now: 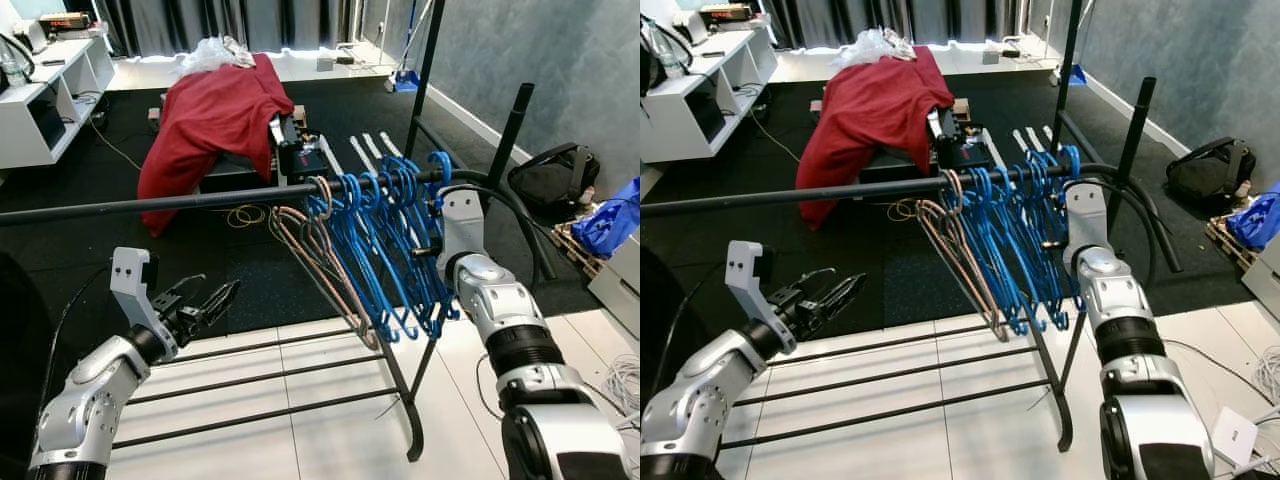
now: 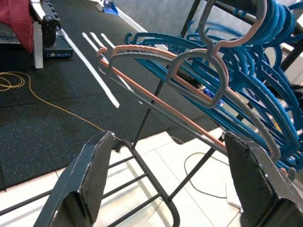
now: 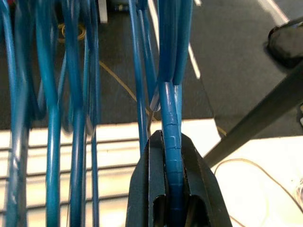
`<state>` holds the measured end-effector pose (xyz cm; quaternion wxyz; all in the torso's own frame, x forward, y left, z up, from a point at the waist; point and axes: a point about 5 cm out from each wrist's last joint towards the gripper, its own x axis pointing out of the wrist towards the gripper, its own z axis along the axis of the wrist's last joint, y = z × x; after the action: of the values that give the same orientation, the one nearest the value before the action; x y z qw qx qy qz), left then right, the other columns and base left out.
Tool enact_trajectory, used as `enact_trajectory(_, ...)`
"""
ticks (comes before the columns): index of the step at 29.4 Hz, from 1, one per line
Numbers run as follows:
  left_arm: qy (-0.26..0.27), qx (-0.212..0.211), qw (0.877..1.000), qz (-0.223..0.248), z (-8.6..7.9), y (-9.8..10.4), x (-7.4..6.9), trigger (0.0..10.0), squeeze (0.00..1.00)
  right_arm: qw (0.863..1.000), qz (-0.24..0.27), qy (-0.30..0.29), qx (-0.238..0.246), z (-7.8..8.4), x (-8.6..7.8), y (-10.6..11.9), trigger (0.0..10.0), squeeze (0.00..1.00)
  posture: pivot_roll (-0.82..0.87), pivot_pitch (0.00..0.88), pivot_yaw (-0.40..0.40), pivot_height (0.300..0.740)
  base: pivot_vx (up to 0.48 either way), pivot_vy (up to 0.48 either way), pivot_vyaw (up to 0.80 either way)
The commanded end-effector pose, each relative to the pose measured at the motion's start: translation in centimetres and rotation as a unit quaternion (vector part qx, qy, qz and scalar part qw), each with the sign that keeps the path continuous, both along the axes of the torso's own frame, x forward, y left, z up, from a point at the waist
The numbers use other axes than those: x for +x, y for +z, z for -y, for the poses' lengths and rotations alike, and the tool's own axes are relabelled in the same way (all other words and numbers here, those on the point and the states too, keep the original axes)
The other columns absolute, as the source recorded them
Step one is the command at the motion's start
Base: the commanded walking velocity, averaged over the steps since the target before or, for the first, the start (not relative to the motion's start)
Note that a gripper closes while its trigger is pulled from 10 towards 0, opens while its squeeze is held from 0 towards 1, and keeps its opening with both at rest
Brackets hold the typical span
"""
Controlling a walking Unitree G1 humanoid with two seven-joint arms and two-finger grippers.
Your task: Hang hanger
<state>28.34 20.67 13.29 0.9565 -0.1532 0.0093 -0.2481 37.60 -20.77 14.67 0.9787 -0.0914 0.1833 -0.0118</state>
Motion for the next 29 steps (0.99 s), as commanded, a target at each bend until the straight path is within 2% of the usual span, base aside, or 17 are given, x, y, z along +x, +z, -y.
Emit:
enact_trajectory(1,0.002,-0.011,1.000,0.000,0.0,0.0,0.1,10.0,0.00,1.000,-0.022,0.007,-0.008,0.0,-0.4,-0.7,6.5,0.00,-0.03,0.003,-0.010,0.740,0.000,0.000,0.00)
enact_trajectory(3,0.002,-0.011,1.000,0.000,0.0,0.0,0.1,10.0,0.00,1.000,-0.022,0.007,-0.008,0.0,-0.4,-0.7,6.5,0.00,-0.03,0.003,-0.010,0.740,0.000,0.000,0.00)
enact_trajectory(4,0.002,-0.011,1.000,0.000,-0.1,0.0,0.2,10.0,0.00,0.999,-0.033,0.009,-0.010,0.0,-0.5,-1.2,10.0,0.00,-0.04,0.003,-0.009,0.740,0.000,0.000,0.00)
enact_trajectory(17,0.001,-0.010,1.000,0.000,-0.1,0.0,0.3,10.0,0.00,0.998,-0.055,0.000,-0.012,0.5,-0.9,-2.1,10.0,0.00,-0.04,0.002,-0.007,0.740,0.000,0.000,0.00)
enact_trajectory(18,0.001,-0.010,1.000,0.000,-0.1,0.0,0.3,10.0,0.00,1.000,-0.030,0.004,-0.006,0.6,-0.7,-1.5,10.0,0.00,-0.04,0.003,-0.008,0.740,0.000,0.000,0.00)
enact_trajectory(20,0.002,-0.010,1.000,0.000,-0.1,0.0,0.3,10.0,0.00,1.000,-0.019,0.008,-0.003,0.5,-0.6,-1.1,10.0,0.00,-0.04,0.003,-0.008,0.740,0.000,0.000,0.00)
enact_trajectory(25,0.003,-0.009,1.000,0.000,-0.2,0.0,0.3,10.0,0.00,1.000,-0.017,0.014,-0.004,0.4,-0.4,-0.9,10.0,0.00,-0.03,0.005,-0.006,0.740,0.000,0.000,0.00)
enact_trajectory(29,0.004,-0.005,1.000,-0.001,-0.4,0.0,0.1,10.0,0.00,0.999,-0.049,0.010,-0.007,0.4,-0.4,-1.9,10.0,0.01,-0.02,0.012,0.003,0.740,0.000,0.000,0.00)
